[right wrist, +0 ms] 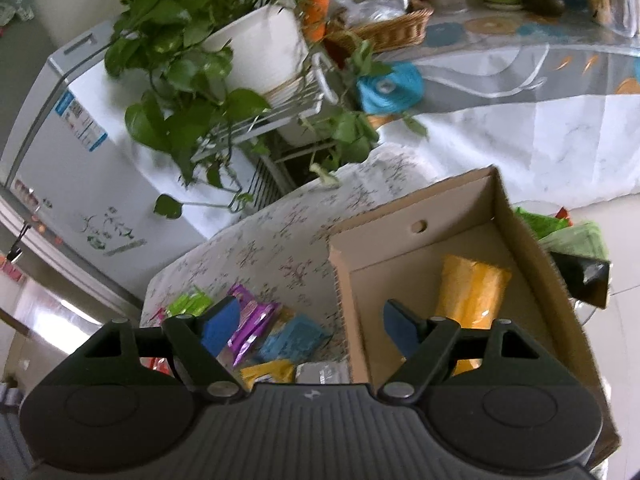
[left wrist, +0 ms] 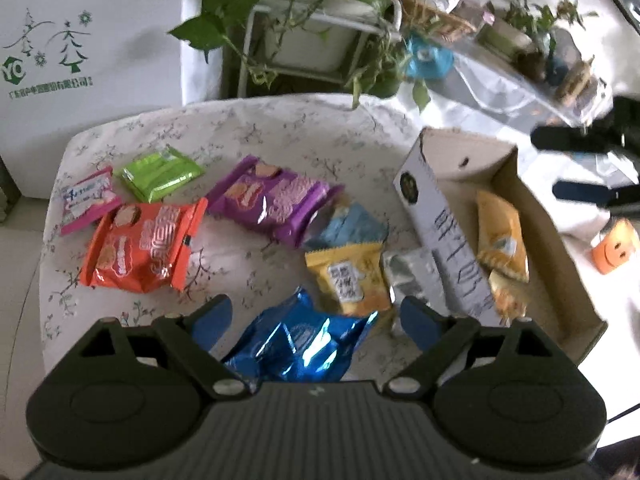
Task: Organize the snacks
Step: 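Grasp the blue foil bag with the left tool while the right tool grasps the yellow square packet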
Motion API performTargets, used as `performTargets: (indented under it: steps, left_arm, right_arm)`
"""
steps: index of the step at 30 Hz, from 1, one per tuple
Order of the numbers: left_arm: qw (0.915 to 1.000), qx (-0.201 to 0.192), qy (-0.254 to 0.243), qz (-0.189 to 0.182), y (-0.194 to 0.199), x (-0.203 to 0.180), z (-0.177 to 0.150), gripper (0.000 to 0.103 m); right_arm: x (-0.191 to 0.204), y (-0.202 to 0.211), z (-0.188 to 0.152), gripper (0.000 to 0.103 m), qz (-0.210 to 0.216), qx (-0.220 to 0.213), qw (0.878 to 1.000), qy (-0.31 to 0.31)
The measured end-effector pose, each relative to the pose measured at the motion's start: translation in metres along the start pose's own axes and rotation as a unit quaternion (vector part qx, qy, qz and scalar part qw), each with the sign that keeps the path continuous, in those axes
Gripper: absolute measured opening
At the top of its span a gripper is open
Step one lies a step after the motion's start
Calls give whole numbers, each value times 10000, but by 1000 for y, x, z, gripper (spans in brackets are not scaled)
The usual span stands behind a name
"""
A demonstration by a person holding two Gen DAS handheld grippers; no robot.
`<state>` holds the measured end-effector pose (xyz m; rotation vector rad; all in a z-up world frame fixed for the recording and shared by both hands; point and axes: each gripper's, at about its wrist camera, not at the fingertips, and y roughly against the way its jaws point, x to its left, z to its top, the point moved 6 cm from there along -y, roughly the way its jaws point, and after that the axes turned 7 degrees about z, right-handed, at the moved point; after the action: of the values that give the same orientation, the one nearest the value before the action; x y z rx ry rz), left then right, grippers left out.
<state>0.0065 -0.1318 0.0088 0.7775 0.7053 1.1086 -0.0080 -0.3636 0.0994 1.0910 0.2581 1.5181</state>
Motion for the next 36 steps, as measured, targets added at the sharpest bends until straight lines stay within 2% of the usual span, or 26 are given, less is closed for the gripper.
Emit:
performTargets:
  steps: [3,6,10,15,18,20,23,29,36]
  left_arm:
    - [9994,61,-339,-44,-9,-6,-10,91]
    - [9981,104,-600,72,-20,-11,-18,91]
    - [9972,212,-707,76,-30,-17,-26,91]
    - [9933,142,-1100,310,-39,-24,-30,91]
    - [9926,120,-1148,373,-44,-22,-32,91]
    - [9916,128,-1167,550,-47,-16,-33,87]
    - [9925,248,-980,685,-52,-1,-35,79]
    - [9978,241,-418,446,-45,25,-33,71]
    - [9990,80,-121,435,-30,47,-30,64]
  right_arm:
    - [6,-6,-3,84,150,114,9998,-53]
    - [10,-12,-7,84,213,222,9995,-78]
    - [18,-19,-14,84,226,360,9991,15]
    - [26,-30,-22,84,322,571,9978,12]
    - [31,-36,-27,84,436,697,9966,-57]
    - [36,-42,-32,84,516,807,9954,-91]
    - [42,-53,-39,84,545,974,9937,-123]
    - [51,-74,-55,84,543,1313,9896,-202]
    - [54,-101,-71,81,206,1621,9864,-163]
